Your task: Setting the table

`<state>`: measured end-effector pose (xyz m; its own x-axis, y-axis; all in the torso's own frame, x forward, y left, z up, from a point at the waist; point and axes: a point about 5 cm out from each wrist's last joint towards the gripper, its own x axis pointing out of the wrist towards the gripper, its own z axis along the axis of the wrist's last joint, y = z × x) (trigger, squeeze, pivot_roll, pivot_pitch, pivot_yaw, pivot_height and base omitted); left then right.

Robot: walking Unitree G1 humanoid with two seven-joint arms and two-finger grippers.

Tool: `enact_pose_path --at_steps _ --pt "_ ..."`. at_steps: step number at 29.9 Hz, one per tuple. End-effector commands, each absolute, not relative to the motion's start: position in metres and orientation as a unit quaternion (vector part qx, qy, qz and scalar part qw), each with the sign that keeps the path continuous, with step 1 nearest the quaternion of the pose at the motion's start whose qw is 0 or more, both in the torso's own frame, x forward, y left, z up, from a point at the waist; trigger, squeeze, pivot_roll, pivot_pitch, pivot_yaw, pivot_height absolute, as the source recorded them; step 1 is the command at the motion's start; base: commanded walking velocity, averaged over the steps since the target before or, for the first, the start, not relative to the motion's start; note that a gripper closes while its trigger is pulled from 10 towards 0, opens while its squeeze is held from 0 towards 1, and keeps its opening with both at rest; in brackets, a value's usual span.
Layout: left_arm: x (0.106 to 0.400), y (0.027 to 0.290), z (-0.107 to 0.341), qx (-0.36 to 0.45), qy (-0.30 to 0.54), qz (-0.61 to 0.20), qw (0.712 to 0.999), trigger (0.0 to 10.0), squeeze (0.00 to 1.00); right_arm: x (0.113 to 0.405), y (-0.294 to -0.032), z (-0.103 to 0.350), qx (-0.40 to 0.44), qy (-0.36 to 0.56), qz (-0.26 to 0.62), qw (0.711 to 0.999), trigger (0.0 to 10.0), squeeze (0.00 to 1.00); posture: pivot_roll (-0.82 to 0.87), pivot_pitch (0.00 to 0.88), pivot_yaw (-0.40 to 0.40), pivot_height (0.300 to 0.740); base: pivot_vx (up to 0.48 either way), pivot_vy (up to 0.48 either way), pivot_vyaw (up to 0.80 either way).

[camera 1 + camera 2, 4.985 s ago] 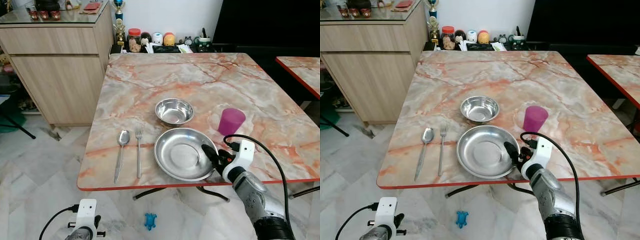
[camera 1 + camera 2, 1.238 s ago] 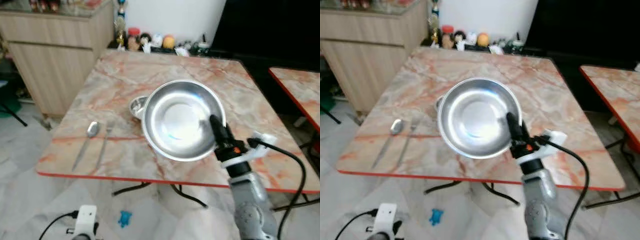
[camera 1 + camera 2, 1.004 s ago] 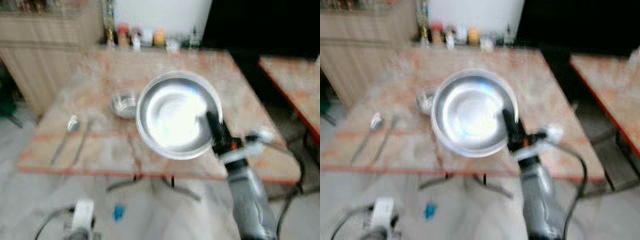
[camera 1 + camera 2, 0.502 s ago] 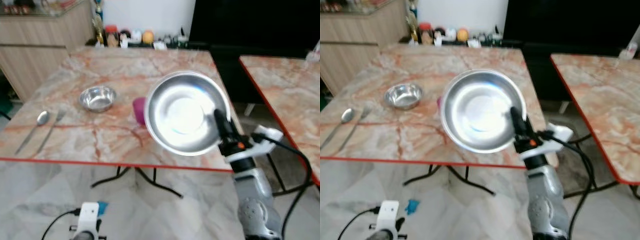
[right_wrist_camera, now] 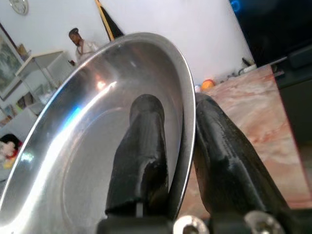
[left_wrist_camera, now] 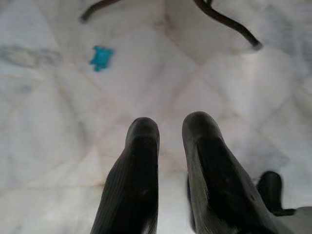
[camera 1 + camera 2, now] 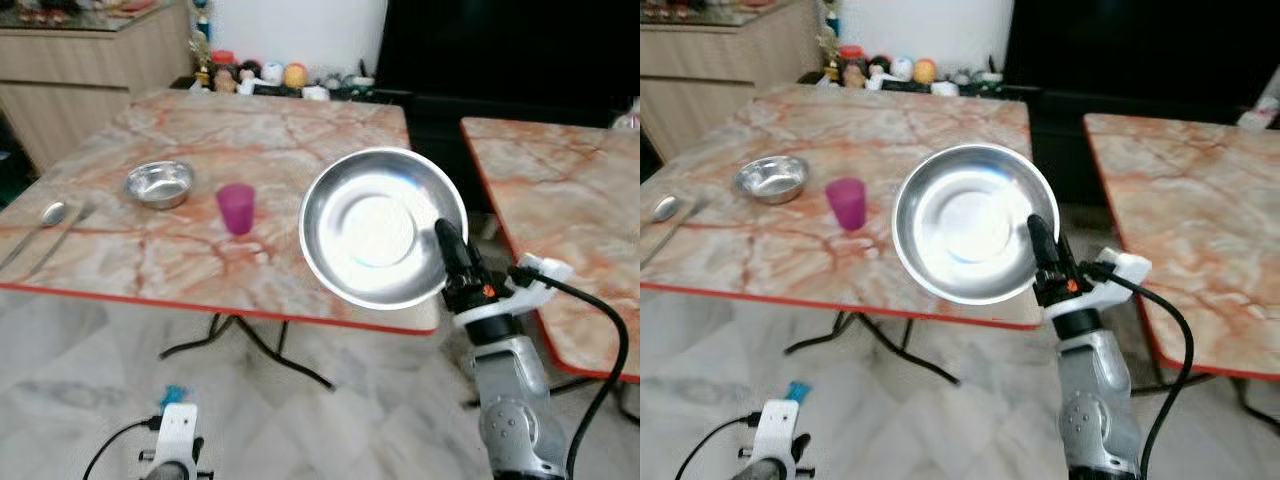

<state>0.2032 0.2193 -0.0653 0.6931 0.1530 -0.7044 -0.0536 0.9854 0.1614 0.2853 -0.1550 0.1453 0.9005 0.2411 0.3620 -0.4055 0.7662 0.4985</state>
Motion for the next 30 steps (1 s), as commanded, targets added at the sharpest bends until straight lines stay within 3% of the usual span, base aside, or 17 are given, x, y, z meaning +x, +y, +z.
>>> enact_pose_path --at_steps 1,25,30 --pt "0.203 0.221 -0.065 0.064 0.391 0.059 0.916 10.0 0.00 0.288 -0.152 0.154 0.289 -0.151 0.186 0.927 10.0 0.00 0.10 0.000 -0.050 0.740 0.000 -0.334 0.00" --pt "0.201 0.220 -0.066 0.062 0.394 0.057 0.915 10.0 0.00 0.289 -0.156 0.151 0.287 -0.146 0.174 0.931 10.0 0.00 0.09 0.000 -0.051 0.740 0.000 -0.336 0.00" --pt "0.201 0.220 -0.066 0.062 0.394 0.057 0.915 10.0 0.00 0.293 -0.166 0.151 0.289 -0.151 0.130 0.936 10.0 0.00 0.10 0.000 -0.052 0.740 0.000 -0.335 0.00"
